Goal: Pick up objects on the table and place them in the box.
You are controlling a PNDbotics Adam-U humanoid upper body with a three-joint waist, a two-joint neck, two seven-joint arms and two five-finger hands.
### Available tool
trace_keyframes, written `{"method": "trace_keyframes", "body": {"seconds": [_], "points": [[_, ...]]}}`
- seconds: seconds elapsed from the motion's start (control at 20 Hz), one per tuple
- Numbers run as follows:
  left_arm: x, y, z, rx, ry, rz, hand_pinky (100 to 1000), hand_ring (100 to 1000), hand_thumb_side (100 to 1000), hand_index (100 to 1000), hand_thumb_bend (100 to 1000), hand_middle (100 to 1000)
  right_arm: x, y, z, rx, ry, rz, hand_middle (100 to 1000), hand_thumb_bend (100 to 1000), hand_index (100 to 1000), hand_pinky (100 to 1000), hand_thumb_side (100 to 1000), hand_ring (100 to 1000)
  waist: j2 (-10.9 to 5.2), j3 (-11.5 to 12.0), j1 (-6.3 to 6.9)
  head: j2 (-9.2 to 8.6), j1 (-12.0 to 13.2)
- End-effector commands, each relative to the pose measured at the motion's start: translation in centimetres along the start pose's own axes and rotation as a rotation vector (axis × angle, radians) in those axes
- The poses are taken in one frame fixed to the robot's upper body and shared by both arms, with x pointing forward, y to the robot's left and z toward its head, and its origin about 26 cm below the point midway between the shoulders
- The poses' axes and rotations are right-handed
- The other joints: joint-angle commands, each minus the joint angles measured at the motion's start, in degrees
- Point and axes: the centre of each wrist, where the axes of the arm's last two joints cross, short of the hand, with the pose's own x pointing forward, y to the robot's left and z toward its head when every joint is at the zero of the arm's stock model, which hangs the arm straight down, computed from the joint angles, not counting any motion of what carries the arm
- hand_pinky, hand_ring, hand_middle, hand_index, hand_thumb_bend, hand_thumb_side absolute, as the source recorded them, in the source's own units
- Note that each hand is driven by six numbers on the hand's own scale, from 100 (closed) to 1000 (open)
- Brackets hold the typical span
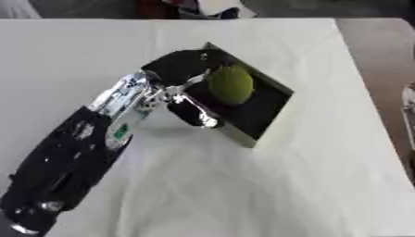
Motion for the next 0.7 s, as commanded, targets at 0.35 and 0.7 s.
{"method": "trace_keyframes", "body": {"seconds": [0.35,0.7], "points": [[-0.9,9.5,4.9,0.442,-0.02,0.093,773,869,376,902,408,866,0.7,-0.8,-0.4,-0.024,-0.037,0.01,722,100,785,854,653,726,-2.06,0.82,0.27,0.57,-1.42],[-2.5,15.1,13.0,0.712,-0.058,0.249,755,847,400,875,435,844,0.6,-1.3,-0.3,-0.029,-0.033,0.037,723,100,786,853,648,726,-2.85,2.59,0.91,1.59,-3.3]]}}
